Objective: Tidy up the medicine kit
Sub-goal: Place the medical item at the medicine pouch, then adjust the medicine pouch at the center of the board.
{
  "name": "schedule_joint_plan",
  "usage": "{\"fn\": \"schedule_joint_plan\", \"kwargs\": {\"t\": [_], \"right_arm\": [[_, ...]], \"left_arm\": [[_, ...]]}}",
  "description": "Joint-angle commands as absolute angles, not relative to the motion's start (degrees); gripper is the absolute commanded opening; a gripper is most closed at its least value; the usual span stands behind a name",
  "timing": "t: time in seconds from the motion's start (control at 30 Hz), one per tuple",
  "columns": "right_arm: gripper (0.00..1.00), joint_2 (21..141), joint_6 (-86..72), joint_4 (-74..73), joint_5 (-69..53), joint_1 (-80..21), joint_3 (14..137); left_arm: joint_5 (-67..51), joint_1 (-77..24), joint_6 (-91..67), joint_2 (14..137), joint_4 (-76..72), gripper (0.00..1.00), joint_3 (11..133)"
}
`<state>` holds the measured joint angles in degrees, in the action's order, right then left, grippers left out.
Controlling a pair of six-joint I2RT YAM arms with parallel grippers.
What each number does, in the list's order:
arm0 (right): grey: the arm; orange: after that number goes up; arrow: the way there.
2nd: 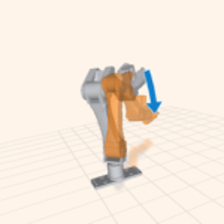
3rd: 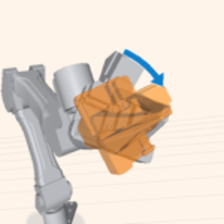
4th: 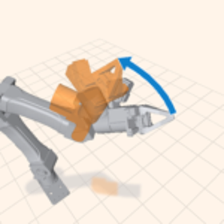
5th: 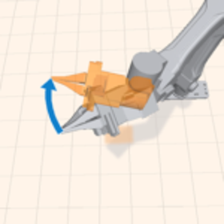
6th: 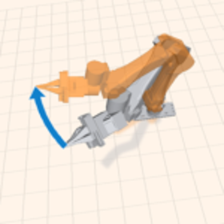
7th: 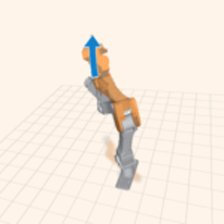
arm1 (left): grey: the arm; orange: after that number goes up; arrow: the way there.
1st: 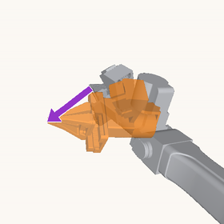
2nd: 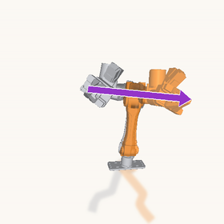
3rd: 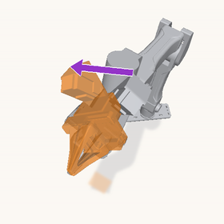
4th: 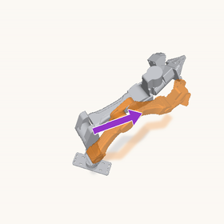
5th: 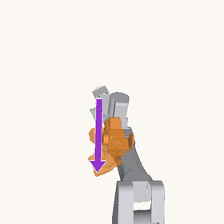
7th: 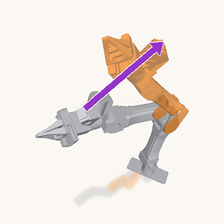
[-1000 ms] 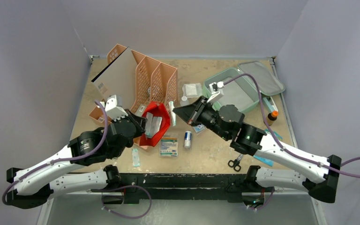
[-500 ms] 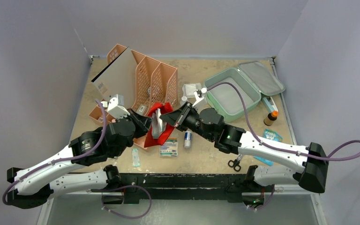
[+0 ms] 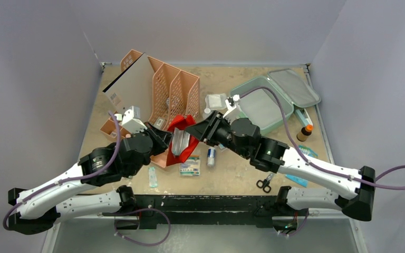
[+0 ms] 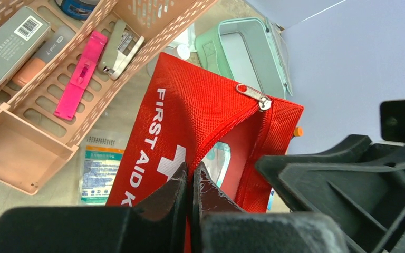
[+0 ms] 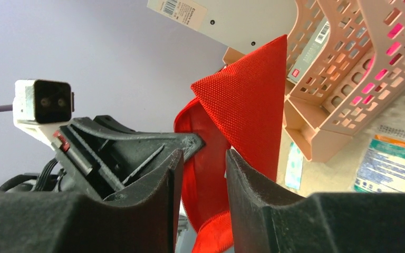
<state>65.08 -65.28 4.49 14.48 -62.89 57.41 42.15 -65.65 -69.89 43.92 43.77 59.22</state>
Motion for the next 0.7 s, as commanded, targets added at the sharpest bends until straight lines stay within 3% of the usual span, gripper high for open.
{"fn": "schedule_joint_plan", "kwargs": {"t": [0.0, 0.23, 0.43, 0.67], "right_arm": [[0.38, 60.7, -59.9, -3.0, 17.5, -63.1, 61.6], [0.42, 57.0, -55.6, -13.9, 19.3, -63.0, 62.0], [0.49, 58.9, -53.9, -11.4, 16.5, -63.0, 61.5], [0.38, 64.5, -52.2, -12.1, 16.5, -63.0, 63.9]], "left_arm": [[43.0, -65.6, -70.6, 43.7, 42.1, 0.00, 60.2], [43.8, -65.6, -68.8, 44.4, 43.0, 0.00, 61.6], [43.7, -65.6, -68.6, 44.9, 42.4, 0.00, 61.8], [42.9, -65.6, -69.0, 44.4, 42.9, 0.00, 61.6]]}}
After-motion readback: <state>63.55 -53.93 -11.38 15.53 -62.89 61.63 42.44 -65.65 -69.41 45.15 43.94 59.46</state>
